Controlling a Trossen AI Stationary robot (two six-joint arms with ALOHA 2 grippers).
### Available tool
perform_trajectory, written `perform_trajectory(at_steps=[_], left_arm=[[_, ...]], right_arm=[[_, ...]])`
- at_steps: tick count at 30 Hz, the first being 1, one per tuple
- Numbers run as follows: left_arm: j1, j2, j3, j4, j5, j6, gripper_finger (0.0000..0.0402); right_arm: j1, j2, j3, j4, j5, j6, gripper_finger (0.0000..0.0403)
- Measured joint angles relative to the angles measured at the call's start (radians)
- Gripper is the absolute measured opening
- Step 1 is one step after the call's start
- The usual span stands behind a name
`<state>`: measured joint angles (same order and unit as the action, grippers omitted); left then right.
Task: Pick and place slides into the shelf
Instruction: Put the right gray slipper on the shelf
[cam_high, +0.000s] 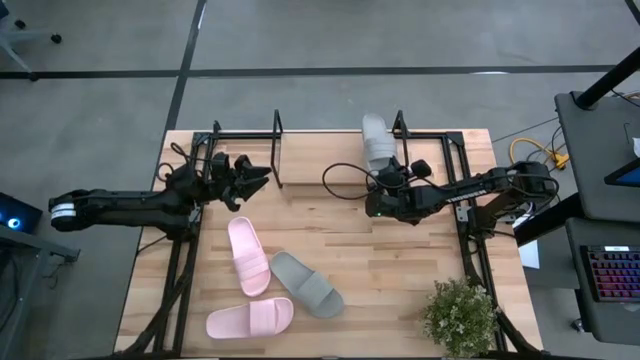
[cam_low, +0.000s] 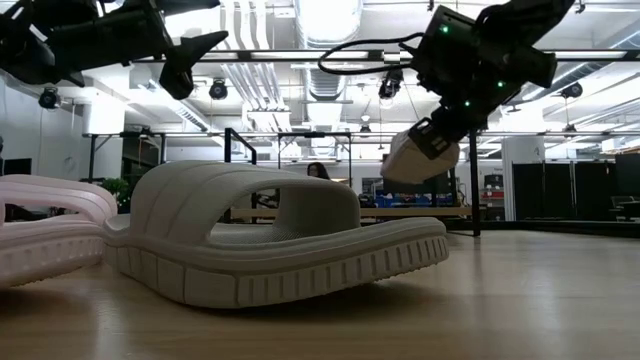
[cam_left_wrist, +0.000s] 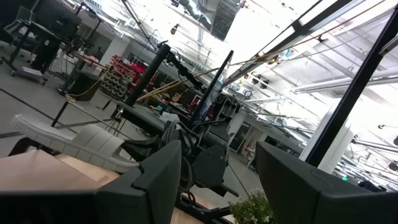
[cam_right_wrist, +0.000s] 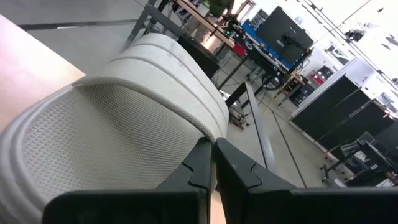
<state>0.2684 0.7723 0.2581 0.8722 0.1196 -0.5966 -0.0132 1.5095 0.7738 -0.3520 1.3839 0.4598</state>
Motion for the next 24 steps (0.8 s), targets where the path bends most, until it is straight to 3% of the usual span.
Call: perform_trajectory(at_steps=[10, 14, 24], left_arm=[[0.0, 0.0, -0.001, -0.008, 0.0, -0.001, 0.0192], [0.0, 0.0, -0.001, -0.021, 0.0, -0.002, 0.0192], [0.0, 0.0, -0.001, -0.045, 0.0, -0.027, 0.0192]], right_arm=[[0.013, 0.177, 0.025, 0.07, -0.009, -0.027, 0.0008], [0.024, 0.248, 0.066, 0.071, 0.045, -0.068, 0.0008], [0.024, 0.238, 0.08, 0.061, 0.086, -0.068, 0.0008]])
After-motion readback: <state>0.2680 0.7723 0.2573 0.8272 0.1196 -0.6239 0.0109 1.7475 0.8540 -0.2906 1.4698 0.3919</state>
